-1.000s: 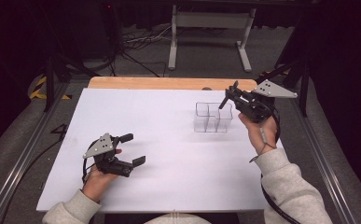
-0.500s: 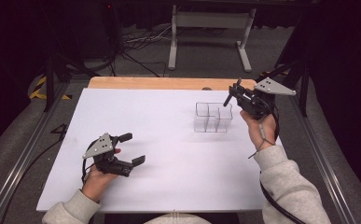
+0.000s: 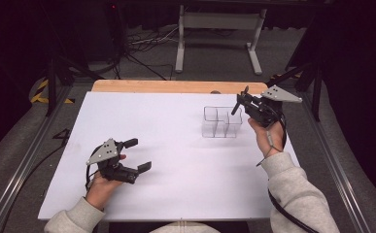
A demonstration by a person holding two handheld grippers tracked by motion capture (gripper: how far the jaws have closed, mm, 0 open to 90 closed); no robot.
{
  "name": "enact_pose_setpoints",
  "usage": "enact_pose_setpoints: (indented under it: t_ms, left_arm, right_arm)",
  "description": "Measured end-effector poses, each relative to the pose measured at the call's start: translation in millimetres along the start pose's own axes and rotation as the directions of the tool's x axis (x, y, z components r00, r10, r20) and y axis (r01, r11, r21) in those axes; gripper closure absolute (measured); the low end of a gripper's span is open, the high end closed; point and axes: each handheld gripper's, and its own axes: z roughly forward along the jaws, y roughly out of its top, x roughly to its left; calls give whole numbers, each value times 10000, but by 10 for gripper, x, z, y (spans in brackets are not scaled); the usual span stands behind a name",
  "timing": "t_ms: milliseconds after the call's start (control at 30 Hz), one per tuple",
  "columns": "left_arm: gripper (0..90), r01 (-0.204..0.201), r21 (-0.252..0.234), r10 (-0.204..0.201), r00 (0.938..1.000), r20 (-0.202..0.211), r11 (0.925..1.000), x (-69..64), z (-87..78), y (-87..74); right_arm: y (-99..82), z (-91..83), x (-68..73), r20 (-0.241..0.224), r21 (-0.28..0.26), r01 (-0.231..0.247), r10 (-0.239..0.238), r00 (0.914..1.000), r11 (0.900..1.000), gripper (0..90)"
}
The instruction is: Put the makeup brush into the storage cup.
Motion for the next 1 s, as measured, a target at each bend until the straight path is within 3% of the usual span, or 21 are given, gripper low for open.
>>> enact_pose_setpoints:
  t_ms: [367, 1000]
  left_arm:
    - [18, 30, -12, -30, 10000, 25, 10000, -5, 14, -6]
    - [19, 50, -14, -50, 10000, -24, 10000, 2, 3, 1]
  right_arm:
    - [-151, 80, -50, 86, 296, -214, 211, 9997, 9993, 765]
    - [-316, 144, -21, -26, 719, -301, 303, 9995, 9970, 753]
